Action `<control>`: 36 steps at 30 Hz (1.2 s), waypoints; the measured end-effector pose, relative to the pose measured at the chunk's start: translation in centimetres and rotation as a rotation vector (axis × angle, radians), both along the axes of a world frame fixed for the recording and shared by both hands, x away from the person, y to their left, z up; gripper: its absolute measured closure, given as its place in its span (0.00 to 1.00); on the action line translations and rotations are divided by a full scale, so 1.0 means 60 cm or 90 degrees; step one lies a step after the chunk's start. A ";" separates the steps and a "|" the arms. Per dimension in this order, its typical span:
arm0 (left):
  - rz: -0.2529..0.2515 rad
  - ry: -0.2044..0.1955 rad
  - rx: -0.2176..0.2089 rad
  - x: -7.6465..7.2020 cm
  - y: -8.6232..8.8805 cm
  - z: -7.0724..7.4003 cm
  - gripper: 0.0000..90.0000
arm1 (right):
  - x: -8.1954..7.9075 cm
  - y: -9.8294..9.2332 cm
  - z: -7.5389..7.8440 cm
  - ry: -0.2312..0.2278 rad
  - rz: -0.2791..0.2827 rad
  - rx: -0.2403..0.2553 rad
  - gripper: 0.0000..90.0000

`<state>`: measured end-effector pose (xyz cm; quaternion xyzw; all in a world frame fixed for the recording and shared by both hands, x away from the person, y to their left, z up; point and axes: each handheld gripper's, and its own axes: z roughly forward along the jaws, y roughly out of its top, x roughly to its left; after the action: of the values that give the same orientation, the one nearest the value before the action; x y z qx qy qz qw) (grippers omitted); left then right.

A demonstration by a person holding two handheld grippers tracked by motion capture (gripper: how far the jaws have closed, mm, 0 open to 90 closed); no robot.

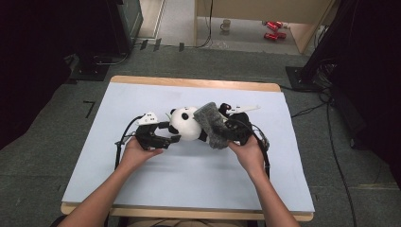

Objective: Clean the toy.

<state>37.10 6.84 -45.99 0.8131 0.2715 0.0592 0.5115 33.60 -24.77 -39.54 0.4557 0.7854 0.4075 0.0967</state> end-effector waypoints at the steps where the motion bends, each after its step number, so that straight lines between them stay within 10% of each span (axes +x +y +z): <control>1: -0.003 -0.009 0.003 0.001 -0.002 0.002 0.22 | 0.003 -0.004 0.000 0.004 0.002 0.006 0.86; 13: 0.019 -0.044 -0.024 0.030 -0.031 -0.007 0.12 | 0.028 -0.011 0.005 0.013 -0.005 0.025 0.85; 19: 0.035 -0.051 -0.027 0.033 -0.035 -0.007 0.34 | 0.026 -0.011 0.005 0.014 -0.014 0.025 0.85; 25: 0.041 0.024 -0.011 0.026 -0.030 0.004 0.62 | 0.019 0.003 0.015 -0.003 -0.016 0.012 0.85; 36: 0.051 0.168 -0.020 -0.027 -0.010 0.048 0.68 | -0.019 0.040 0.088 -0.048 0.016 0.056 0.86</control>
<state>35.48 6.23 -43.11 0.7941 0.3697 -0.0321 0.4813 32.49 -22.34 -34.27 0.4340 0.7684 0.4594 0.1009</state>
